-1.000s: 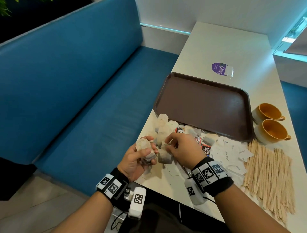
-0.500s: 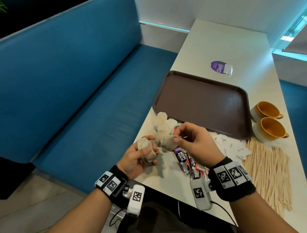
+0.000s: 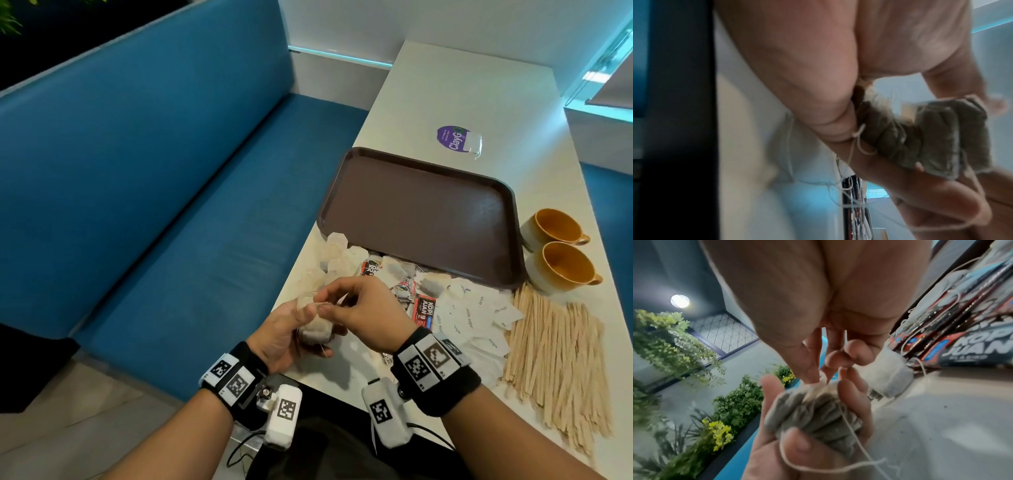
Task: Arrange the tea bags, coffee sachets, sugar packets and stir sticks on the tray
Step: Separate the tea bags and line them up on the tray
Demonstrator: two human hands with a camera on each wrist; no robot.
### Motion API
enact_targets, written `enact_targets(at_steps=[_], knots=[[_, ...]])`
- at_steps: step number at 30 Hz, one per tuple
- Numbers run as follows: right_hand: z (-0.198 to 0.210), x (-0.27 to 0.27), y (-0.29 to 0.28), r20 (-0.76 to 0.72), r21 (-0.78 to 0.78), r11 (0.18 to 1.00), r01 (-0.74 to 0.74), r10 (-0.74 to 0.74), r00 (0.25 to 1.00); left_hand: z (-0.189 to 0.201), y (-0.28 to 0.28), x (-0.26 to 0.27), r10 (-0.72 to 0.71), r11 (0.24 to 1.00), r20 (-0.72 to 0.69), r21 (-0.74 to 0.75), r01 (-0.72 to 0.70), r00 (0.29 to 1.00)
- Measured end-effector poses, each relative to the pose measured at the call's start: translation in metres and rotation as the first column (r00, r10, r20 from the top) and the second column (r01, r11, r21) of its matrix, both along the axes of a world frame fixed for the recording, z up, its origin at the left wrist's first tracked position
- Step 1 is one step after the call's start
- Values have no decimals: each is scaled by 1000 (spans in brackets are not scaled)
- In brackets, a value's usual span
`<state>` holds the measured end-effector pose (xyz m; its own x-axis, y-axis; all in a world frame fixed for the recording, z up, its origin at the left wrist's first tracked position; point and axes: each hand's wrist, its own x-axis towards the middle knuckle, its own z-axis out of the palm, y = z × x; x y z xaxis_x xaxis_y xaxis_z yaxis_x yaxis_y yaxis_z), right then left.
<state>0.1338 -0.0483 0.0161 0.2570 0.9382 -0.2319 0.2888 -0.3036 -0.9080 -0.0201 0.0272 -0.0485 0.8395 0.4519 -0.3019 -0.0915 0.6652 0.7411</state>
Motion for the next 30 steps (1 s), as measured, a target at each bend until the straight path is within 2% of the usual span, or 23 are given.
enact_targets(at_steps=[3, 5, 7, 11, 15, 18, 25, 30], knots=[[-3, -3, -1, 100, 23, 1000, 22, -24, 995, -2, 0, 0, -34, 999, 3, 8, 34, 999], [-3, -1, 0, 109, 55, 996, 69, -75, 991, -4, 0, -1, -43, 999, 44, -4, 43, 998], [-3, 8, 2, 106, 76, 985, 158, -165, 981, -6, 1, -3, -3, 1000, 88, -27, 6, 996], [-4, 37, 5, 289, 77, 958, 278, -288, 913, -8, 4, -9, 124, 986, 220, -134, -96, 968], [-14, 42, 8, 421, -85, 979, 184, -132, 897, -8, 5, -9, 185, 972, 220, -185, -145, 958], [-21, 38, 9, 496, -88, 987, 135, -74, 865, -7, 5, -7, 195, 966, 208, -207, -152, 959], [-10, 38, 3, 460, -100, 995, -13, 58, 886, -9, 6, -6, 228, 949, 178, -258, -179, 957], [-5, 39, 20, 468, -31, 999, -16, 28, 883, -7, 6, -5, 223, 946, 194, -281, -164, 955]])
